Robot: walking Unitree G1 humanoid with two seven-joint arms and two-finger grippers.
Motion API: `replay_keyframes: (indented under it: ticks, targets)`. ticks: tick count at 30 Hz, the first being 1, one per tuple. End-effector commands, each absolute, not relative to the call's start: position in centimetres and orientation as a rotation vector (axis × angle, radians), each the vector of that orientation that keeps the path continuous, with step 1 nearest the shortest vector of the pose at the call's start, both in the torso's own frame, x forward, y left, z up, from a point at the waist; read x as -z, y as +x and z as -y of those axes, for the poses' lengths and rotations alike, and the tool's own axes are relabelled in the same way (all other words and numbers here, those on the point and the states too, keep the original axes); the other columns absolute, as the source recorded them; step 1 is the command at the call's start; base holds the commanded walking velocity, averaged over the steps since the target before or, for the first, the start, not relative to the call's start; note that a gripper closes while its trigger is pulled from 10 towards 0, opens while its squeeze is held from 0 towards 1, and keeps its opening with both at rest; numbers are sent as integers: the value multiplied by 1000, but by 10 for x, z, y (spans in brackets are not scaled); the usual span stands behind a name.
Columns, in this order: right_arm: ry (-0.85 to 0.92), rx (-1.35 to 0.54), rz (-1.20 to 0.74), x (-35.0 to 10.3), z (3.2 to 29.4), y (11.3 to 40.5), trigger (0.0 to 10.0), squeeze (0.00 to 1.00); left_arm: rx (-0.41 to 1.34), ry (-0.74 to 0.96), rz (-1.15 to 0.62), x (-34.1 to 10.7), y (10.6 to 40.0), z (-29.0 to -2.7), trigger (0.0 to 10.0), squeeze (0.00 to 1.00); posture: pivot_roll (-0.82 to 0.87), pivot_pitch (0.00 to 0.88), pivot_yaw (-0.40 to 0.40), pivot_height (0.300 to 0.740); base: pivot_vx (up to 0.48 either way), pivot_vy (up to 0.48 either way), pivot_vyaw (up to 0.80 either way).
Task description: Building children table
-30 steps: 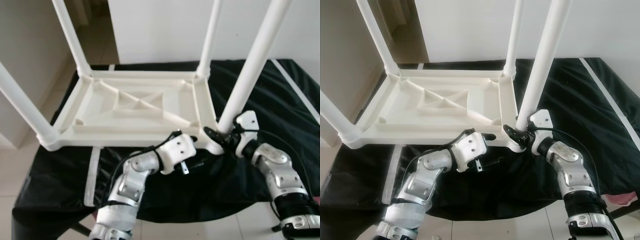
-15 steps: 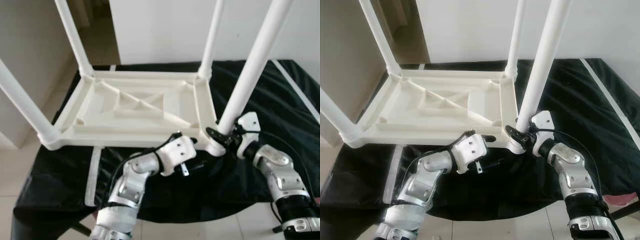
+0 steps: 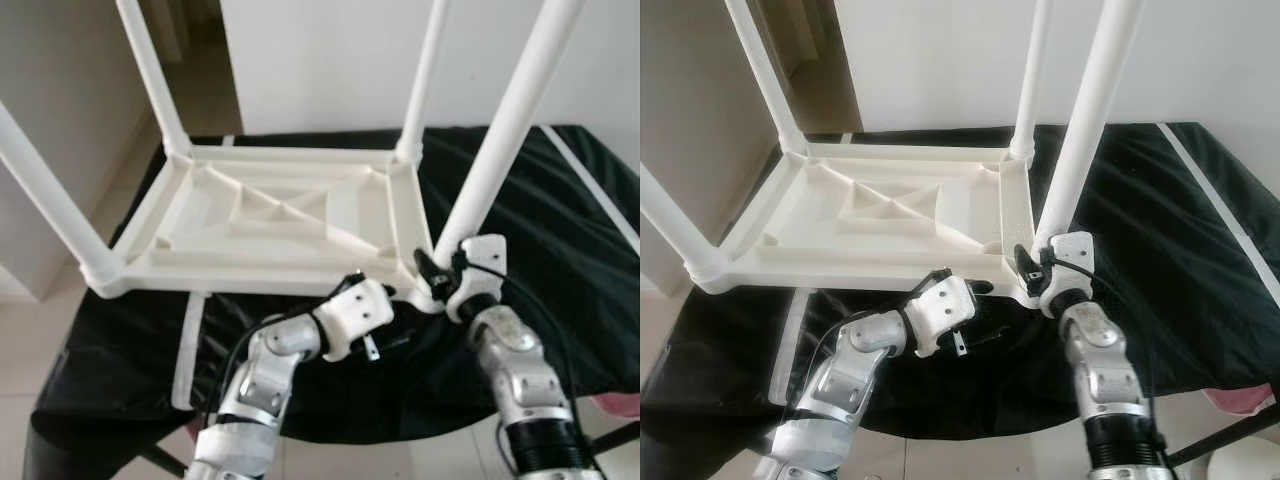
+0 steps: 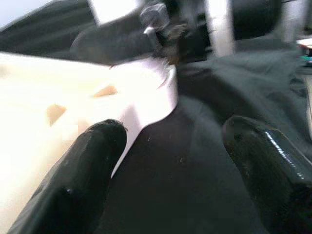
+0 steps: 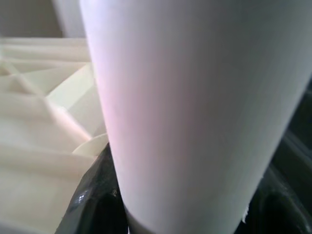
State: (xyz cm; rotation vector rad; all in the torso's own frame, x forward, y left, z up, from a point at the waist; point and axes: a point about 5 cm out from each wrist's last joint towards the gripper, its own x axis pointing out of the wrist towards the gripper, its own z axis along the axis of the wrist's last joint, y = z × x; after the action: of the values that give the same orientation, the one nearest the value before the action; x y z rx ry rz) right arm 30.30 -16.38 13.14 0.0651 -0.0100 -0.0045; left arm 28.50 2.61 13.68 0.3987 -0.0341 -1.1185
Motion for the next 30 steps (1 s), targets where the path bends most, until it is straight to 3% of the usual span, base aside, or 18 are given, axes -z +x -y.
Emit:
replay_keyframes:
  ticks: [1,9,20,28,30]
  targets:
    - [169,178,-163,-97,174,291,10000,0,834,314,13,-130,294,-31,10000,0,-63,37,25,740,0,0,0]
    - [208,260,-180,-98,153,287,10000,0,778,178,-50,-129,297,-37,10000,0,-56,33,15,740,0,0,0]
    - [153,365,-157,-107,164,281,10000,0,615,47,-96,-131,299,-41,10000,0,-53,30,12,740,0,0,0]
    - [101,291,-61,-118,160,283,10000,0,620,15,-67,-133,289,-29,10000,0,-54,35,16,740,0,0,0]
    - [102,269,-63,-118,159,283,10000,0,602,53,15,-140,290,-29,10000,0,-59,35,15,740,0,0,0]
